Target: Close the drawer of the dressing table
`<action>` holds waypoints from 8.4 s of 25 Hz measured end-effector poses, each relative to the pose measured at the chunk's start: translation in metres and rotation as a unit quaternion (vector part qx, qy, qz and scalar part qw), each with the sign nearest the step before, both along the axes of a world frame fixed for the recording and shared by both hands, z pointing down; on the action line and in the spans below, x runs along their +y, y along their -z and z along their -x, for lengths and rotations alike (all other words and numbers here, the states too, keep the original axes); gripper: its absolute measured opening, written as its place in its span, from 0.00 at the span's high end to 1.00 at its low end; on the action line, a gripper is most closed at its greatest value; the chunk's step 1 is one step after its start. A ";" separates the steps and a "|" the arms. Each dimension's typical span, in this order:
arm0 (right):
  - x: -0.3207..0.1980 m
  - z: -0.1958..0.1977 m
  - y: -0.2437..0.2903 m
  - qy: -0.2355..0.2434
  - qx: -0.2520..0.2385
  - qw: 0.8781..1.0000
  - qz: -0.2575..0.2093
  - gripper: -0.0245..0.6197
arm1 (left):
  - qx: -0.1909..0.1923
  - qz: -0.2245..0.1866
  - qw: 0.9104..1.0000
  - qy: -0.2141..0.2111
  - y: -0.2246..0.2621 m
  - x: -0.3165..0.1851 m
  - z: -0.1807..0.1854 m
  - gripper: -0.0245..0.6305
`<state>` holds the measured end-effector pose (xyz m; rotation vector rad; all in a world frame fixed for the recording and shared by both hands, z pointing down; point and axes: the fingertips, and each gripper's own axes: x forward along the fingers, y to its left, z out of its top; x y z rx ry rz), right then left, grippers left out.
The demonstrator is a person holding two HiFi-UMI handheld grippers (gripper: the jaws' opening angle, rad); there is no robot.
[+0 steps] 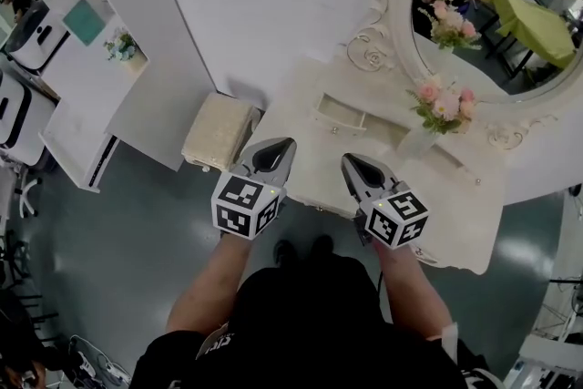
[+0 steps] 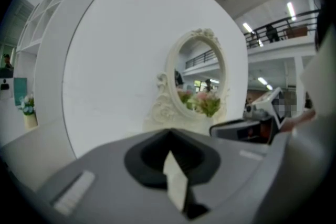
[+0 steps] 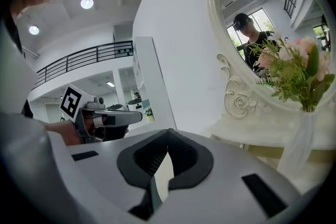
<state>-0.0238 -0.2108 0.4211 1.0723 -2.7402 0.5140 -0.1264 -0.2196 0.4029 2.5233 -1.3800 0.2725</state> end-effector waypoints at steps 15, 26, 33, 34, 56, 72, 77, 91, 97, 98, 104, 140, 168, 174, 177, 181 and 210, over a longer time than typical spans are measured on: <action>-0.029 -0.042 -0.018 0.029 0.012 0.999 0.016 0.97 | -0.006 0.049 0.999 0.016 -0.042 -0.029 -0.066 0.94; -0.045 -0.041 -0.051 0.022 0.028 0.998 0.047 0.97 | -0.001 0.096 0.995 0.001 -0.096 -0.064 -0.083 0.84; -0.054 -0.040 -0.073 0.010 0.036 0.997 0.071 0.97 | -0.001 0.127 0.992 -0.014 -0.133 -0.082 -0.094 0.80; -0.056 -0.039 -0.076 0.008 0.037 0.997 0.073 0.97 | -0.002 0.131 0.991 -0.015 -0.139 -0.086 -0.094 0.80; -0.071 -0.053 -0.105 -0.034 0.040 0.993 0.106 0.97 | -0.055 0.192 0.978 -0.054 -0.223 -0.123 -0.106 0.77; -0.077 -0.055 -0.106 -0.047 0.040 0.991 0.115 0.97 | -0.059 0.210 0.973 -0.074 -0.231 -0.127 -0.112 0.81; -0.078 -0.055 -0.104 -0.048 0.040 0.992 0.113 0.97 | -0.057 0.196 0.976 -0.078 -0.220 -0.135 -0.113 0.82; -0.083 -0.058 -0.108 -0.059 0.048 0.990 0.118 0.97 | -0.062 0.191 0.975 -0.092 -0.221 -0.166 -0.115 0.81; -0.086 -0.058 -0.110 -0.065 0.050 0.989 0.122 0.97 | -0.065 0.192 0.974 -0.101 -0.225 -0.177 -0.118 0.81; -0.086 -0.058 -0.111 -0.067 0.050 0.989 0.123 0.97 | -0.066 0.193 0.974 -0.102 -0.225 -0.178 -0.118 0.81; -0.086 -0.061 -0.111 -0.077 0.051 0.988 0.128 0.97 | -0.068 0.199 0.972 -0.105 -0.231 -0.184 -0.120 0.81; -0.061 -0.079 -0.075 -0.101 0.057 0.988 0.103 0.97 | -0.097 0.170 0.976 -0.094 -0.219 -0.190 -0.112 0.77; -0.024 -0.125 0.033 -0.051 -0.006 0.998 -0.043 0.97 | -0.016 0.022 1.000 0.008 0.003 -0.053 -0.104 0.88; -0.029 -0.117 0.063 -0.062 -0.016 0.994 -0.084 0.97 | 0.006 0.004 1.000 0.004 0.029 -0.050 -0.086 0.89; -0.035 -0.110 0.076 -0.068 -0.024 0.993 -0.096 0.97 | 0.010 -0.008 1.000 0.002 0.044 -0.053 -0.072 0.89; -0.041 -0.095 0.085 -0.067 -0.031 0.992 -0.106 0.97 | -0.007 -0.031 1.000 0.003 0.059 -0.061 -0.053 0.89; -0.050 -0.065 0.081 -0.055 0.001 0.992 -0.110 0.97 | -0.003 -0.027 1.000 0.005 0.051 -0.073 -0.023 0.92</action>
